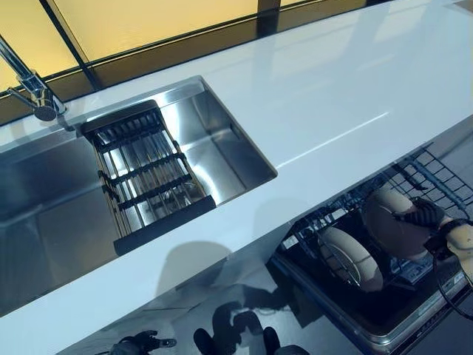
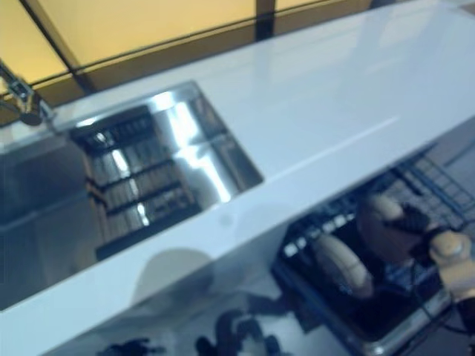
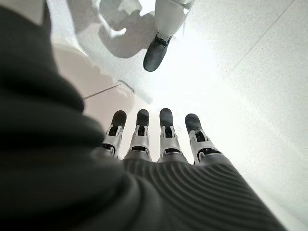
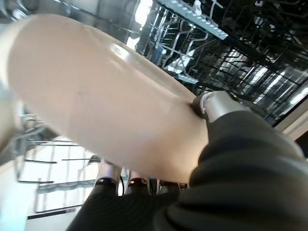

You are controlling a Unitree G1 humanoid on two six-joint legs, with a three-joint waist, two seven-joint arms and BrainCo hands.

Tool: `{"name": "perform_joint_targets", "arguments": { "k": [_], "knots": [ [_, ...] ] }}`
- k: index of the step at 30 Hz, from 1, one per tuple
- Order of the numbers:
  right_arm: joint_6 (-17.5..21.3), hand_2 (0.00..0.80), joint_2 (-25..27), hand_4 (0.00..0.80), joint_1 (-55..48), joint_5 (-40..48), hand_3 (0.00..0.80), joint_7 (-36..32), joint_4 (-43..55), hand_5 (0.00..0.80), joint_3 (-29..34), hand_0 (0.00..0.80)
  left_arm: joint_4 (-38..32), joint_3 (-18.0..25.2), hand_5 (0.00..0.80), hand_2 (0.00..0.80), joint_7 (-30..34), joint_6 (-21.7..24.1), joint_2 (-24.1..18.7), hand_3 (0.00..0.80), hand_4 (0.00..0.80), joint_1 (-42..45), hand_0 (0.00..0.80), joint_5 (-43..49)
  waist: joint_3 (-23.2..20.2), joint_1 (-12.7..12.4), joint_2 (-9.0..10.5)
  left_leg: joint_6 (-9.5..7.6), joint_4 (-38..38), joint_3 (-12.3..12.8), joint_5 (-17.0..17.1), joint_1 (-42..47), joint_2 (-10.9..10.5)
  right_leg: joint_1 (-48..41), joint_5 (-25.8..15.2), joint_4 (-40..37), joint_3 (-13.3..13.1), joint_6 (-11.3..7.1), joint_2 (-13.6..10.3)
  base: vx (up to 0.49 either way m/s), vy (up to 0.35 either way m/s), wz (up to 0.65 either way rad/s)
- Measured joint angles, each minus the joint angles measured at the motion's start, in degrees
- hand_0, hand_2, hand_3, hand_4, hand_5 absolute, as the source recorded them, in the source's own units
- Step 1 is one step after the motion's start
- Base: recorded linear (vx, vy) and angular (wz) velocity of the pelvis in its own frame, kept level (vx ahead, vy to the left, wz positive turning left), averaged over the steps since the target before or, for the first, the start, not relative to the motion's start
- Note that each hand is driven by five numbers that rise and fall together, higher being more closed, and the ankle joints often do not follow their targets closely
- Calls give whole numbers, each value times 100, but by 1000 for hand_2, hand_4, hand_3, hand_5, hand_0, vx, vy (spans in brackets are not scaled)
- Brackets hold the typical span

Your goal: Take plates into dishwasher

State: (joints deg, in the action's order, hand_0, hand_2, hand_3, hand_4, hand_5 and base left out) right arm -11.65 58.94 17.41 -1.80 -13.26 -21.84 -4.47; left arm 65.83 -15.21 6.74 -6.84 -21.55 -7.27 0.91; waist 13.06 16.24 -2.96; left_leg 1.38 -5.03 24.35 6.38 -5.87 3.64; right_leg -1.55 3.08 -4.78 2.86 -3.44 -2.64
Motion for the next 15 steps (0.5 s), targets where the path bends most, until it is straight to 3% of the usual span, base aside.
{"name": "perform_joint_targets", "arguments": {
  "k": [15],
  "knots": [
    [19, 800, -3, 800, 383, -633, 800, 174, -353, 800, -207, 800, -172, -188, 0, 0, -9, 11, 3, 0, 0, -156, 0, -70, 217, -5, -228, -9, 0, -20, 5, -89, -21, 133, -7, 56, 106, 10, -34, -6, 1, -1]
  ]
}}
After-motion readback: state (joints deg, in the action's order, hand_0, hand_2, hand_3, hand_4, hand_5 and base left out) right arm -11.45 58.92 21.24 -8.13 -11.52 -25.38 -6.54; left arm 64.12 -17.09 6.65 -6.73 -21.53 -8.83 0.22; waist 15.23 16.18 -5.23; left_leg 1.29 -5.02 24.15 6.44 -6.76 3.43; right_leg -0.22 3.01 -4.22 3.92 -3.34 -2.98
